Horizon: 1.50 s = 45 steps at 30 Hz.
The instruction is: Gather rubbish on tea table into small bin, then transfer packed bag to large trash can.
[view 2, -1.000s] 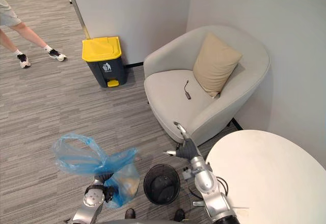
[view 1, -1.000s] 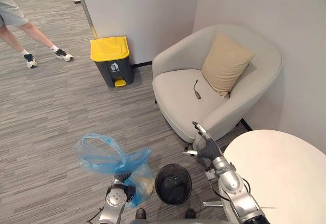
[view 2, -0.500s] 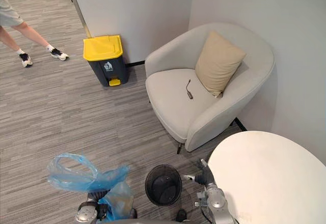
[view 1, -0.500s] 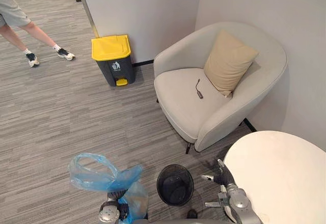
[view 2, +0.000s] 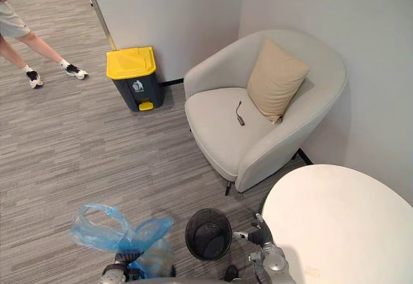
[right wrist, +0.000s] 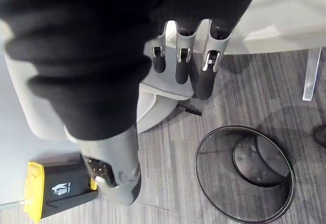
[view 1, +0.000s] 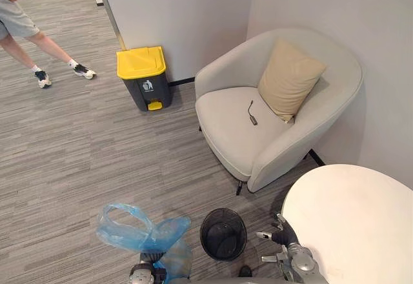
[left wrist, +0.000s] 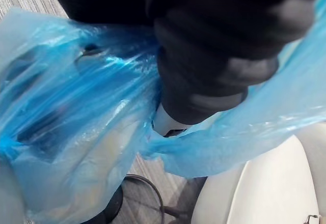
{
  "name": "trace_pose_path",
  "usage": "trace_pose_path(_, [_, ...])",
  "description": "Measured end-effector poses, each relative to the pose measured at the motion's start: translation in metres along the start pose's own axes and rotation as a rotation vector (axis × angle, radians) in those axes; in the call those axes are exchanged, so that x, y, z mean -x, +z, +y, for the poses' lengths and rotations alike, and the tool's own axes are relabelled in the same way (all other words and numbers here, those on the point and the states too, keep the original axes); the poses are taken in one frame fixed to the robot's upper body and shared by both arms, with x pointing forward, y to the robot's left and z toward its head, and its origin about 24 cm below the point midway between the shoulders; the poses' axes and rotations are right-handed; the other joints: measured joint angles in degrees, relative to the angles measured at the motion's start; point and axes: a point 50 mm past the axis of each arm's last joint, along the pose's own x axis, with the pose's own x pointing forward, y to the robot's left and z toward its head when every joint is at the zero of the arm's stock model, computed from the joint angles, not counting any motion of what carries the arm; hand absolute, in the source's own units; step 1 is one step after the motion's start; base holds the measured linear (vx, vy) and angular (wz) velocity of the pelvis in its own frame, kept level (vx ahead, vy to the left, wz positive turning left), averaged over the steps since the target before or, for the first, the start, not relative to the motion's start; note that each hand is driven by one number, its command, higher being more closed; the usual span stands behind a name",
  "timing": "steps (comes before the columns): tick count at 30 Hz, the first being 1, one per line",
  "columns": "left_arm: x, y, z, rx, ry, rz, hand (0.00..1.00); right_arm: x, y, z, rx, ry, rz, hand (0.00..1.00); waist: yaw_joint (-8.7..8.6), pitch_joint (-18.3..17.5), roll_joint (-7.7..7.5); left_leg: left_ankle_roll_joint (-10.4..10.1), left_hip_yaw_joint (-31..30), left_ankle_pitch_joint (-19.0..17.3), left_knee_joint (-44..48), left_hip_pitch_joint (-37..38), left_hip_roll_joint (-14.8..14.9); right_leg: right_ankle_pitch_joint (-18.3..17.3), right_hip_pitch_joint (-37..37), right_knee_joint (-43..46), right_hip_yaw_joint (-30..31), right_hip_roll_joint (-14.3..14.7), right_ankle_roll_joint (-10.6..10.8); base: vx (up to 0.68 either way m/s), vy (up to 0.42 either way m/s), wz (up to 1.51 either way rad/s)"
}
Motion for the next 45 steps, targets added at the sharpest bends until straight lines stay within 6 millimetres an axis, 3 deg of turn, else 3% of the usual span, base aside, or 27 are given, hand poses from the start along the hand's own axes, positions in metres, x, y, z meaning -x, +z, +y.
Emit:
trace_pose_path(5, [-0.004,0.01,-0.001,0.0,-0.002,-0.028,1.0,-0.013,0.025,0.006,0.014,0.022,-0.063,0.0,0.33,1.97,0.07,0.78,3.07,-0.85,2.27,-2.66,-0.41,-1.2,-5.9,6.31,3.45,-1.02,0.08,0.0,0.036,-0.32])
trace_pose_path(7, [-0.01,0.025,0.002,-0.008,0.001,-0.068,1.0,-0.017,0.035,0.009,0.013,0.027,-0.091,0.0,0.13,3.77,-0.92,1.25,2.99,-2.6,6.86,-5.2,-0.98,-4.17,-9.95,13.98,3.75,-2.56,0.27,-0.1,0.022,-0.04])
trace_pose_path(10, [-0.015,0.043,0.003,-0.01,0.001,-0.132,1.0,-0.017,0.036,0.01,0.025,0.031,-0.096,0.0,0.34,4.09,-1.82,2.46,2.37,-4.41,11.69,-8.83,-1.57,-5.66,-11.83,17.91,4.83,-3.98,1.76,-0.1,0.041,0.26])
trace_pose_path(11, [-0.015,0.049,0.005,-0.009,0.007,-0.155,1.0,-0.016,0.035,0.012,0.03,0.035,-0.097,0.0,-0.07,4.6,-1.78,2.46,1.47,-4.32,12.52,-10.27,-1.75,-11.55,-14.3,27.89,6.29,-4.81,2.38,-0.13,-0.029,0.59])
trace_pose_path(12, [-0.015,0.05,0.008,-0.013,0.012,-0.164,1.0,-0.014,0.03,0.015,0.035,0.045,-0.083,0.0,0.18,4.55,-2.58,2.47,0.47,-4.19,13.29,-10.58,-2.54,-14.88,-14.83,35.5,6.75,-5.3,3.27,-0.08,-0.078,0.68])
trace_pose_path(14, [-0.013,0.047,0.013,-0.011,0.025,-0.162,1.0,-0.012,0.028,0.02,0.029,0.058,-0.077,0.0,0.83,4.23,-4.08,2.06,-0.79,-3.85,14.66,-11.43,-3.72,-17.78,-13.7,36.88,8.44,-5.51,4.0,-0.04,-0.124,0.45])
trace_pose_path(15, [-0.012,0.045,0.015,0.007,0.035,-0.156,1.0,-0.013,0.03,0.02,0.03,0.058,-0.087,0.0,2.04,4.04,-4.09,1.66,-1.17,-3.3,15.35,-12.86,-3.68,-18.48,-13.12,33.85,9.53,-4.54,3.45,-0.14,-0.119,0.17])
trace_pose_path(16, [-0.011,0.043,0.009,0.03,0.025,-0.148,1.0,-0.015,0.037,0.019,0.036,0.051,-0.106,0.0,3.39,4.17,-2.85,1.4,-1.38,-1.83,14.77,-14.34,-3.28,-18.31,-12.52,29.72,10.02,-2.87,1.94,-0.17,-0.08,0.1])
trace_pose_path(18, [-0.009,0.045,-0.007,0.059,-0.007,-0.152,1.0,-0.019,0.045,0.012,0.047,0.03,-0.128,0.0,3.4,5.7,-0.31,0.84,-3.1,1.04,12.66,-15.54,-2.22,-15.97,-12.15,26.1,8.44,-1.27,-0.74,-0.2,-0.053,0.31])
trace_pose_path(20, [-0.008,0.047,-0.016,0.064,-0.031,-0.16,1.0,-0.021,0.047,0.01,0.036,0.019,-0.134,0.0,3.34,6.38,0.87,-0.71,-5.5,4.72,9.45,-15.72,-1.45,-14.52,-11.89,24.64,5.69,-0.79,-1.79,-0.24,-0.065,0.6])
trace_pose_path(22, [-0.009,0.056,-0.018,0.058,-0.045,-0.19,1.0,-0.021,0.048,0.01,0.008,-0.003,-0.133,0.0,3.01,6.67,0.26,-3.98,-6.48,10.57,5.59,-16.64,-1.33,-12.56,-11.72,22.14,1.12,-1.7,-3.63,-0.28,-0.063,0.91])
trace_pose_path(24, [-0.011,0.065,-0.02,0.063,-0.05,-0.219,1.0,-0.021,0.049,0.006,-0.036,-0.037,-0.133,0.0,2.97,7.52,-1.16,0.3,-1.06,5.41,15.06,-18.49,-2.43,-11.14,-11.64,21.37,-1.07,-4.2,-3.76,-0.2,-0.009,0.88])
trace_pose_path(25, [-0.01,0.067,-0.021,0.065,-0.052,-0.226,1.0,-0.017,0.047,0.002,-0.054,-0.057,-0.139,0.0,2.28,7.5,-1.49,1.24,2.32,0.98,21.1,-18.32,-2.24,-10.3,-11.01,20.5,-2.91,-5.61,-3.31,-0.17,0.059,0.94])
trace_pose_path(27, [-0.01,0.067,-0.021,0.063,-0.052,-0.229,1.0,-0.015,0.043,-0.001,-0.068,-0.074,-0.129,0.0,1.19,7.26,-1.16,1.71,5.64,-4.63,24.54,-15.27,-1.0,-8.99,-10.08,18.91,-5.61,-7.24,-1.98,-0.14,0.128,0.84])
trace_pose_path(29, [-0.01,0.066,-0.023,0.054,-0.06,-0.224,1.0,-0.013,0.036,-0.004,-0.07,-0.084,-0.108,0.0,0.58,6.75,0.18,1.3,7.25,-7.67,19.73,-11.49,0.08,-7.85,-9.87,17.61,-6.73,-6.97,-0.51,-0.11,0.225,0.41])
trace_pose_path(32, [-0.011,0.058,-0.014,-0.002,-0.055,-0.197,1.0,-0.013,0.029,0.005,-0.093,-0.07,-0.068,0.0,0.48,6.48,-1.02,2.99,6.99,-5.58,13.6,-8.57,-2.96,-4.83,-6.95,12.22,-5.93,-7.3,2.24,-0.05,0.169,0.23])
trace_pose_path(35, [-0.01,0.053,-0.01,-0.007,-0.046,-0.187,1.0,-0.011,0.018,0.005,-0.089,-0.069,-0.019,0.0,0.41,6.19,-0.89,3.64,6.78,-5.16,11.76,-6.8,-5.2,-2.92,-4.52,9.22,-4.68,-8.45,3.12,-0.03,0.157,0.13])
trace_pose_path(40, [-0.011,0.042,-0.003,-0.025,-0.031,-0.145,1.0,-0.013,0.016,0.005,-0.092,-0.07,-0.001,0.0,0.45,5.38,-1.12,4.95,6.62,-4.25,10.01,-6.62,-6.45,-0.27,-3.84,5.7,-3.38,-8.35,3.44,-0.01,0.066,0.01])
trace_pose_path(43, [-0.011,0.038,-0.002,-0.024,-0.027,-0.129,1.0,-0.014,0.015,-0.001,-0.11,-0.094,0.004,0.0,0.37,5.25,-1.41,4.99,5.88,-4.32,9.98,-5.88,-7.07,-0.33,-2.65,5.09,-3.84,-8.31,3.6,0.04,0.001,0.05])
trace_pose_path(45, [-0.011,0.04,-0.001,-0.022,-0.024,-0.133,1.0,-0.015,0.016,-0.001,-0.11,-0.095,0.006,0.0,0.25,5.28,-1.68,5.39,5.13,-4.71,10.22,-5.92,-7.32,-2.77,-3.38,8.0,-4.69,-9.02,3.93,0.04,0.007,0.2])
